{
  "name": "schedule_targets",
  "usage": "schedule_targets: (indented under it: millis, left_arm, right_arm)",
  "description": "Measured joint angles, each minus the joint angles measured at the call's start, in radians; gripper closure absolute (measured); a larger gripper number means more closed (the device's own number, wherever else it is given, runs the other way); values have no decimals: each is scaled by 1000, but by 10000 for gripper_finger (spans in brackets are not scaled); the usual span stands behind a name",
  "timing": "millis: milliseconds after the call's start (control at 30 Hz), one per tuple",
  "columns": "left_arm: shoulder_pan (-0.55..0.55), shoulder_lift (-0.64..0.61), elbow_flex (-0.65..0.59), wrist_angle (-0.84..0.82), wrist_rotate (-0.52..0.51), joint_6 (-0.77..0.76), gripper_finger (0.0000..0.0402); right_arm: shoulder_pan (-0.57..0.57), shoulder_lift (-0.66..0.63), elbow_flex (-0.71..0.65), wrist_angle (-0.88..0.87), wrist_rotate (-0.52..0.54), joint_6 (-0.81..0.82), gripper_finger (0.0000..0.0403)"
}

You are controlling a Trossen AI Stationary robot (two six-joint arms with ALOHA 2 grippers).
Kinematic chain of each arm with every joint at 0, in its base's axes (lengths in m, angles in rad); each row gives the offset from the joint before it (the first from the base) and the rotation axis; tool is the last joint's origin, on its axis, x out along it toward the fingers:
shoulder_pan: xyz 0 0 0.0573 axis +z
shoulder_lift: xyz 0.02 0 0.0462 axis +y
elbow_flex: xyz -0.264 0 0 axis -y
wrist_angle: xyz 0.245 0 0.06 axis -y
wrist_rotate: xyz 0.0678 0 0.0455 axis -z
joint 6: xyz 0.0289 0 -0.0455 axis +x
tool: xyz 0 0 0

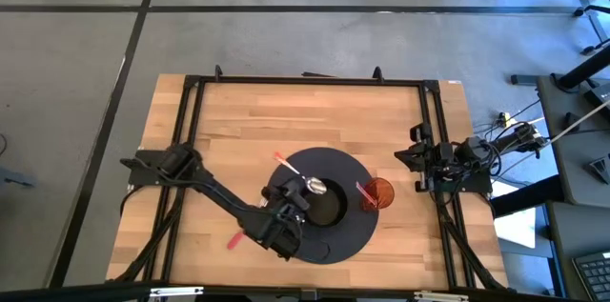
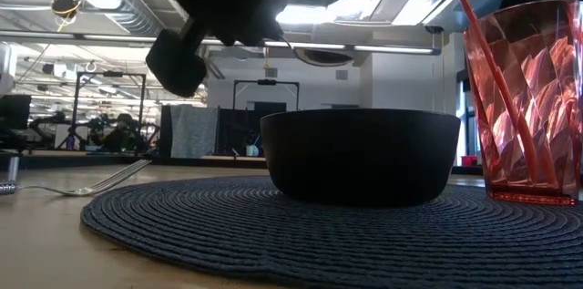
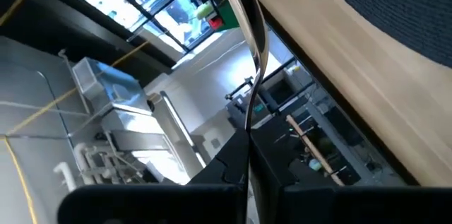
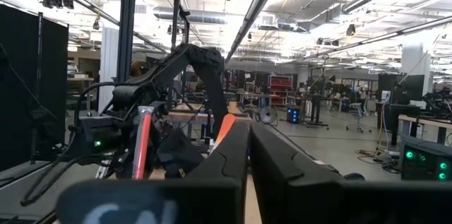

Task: Pick & Place Utensil
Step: Put the orange spoon into the black bowl on the mat

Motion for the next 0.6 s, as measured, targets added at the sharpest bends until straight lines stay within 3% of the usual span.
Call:
schedule_targets:
  millis: [200,600]
  left_arm:
    - [12,8,0,4,19,135,400]
    - [49,73,0,35,28,154,400]
  right_arm:
    - [0,0,0,0,0,0,386]
    - [0,0,0,0,0,0,386]
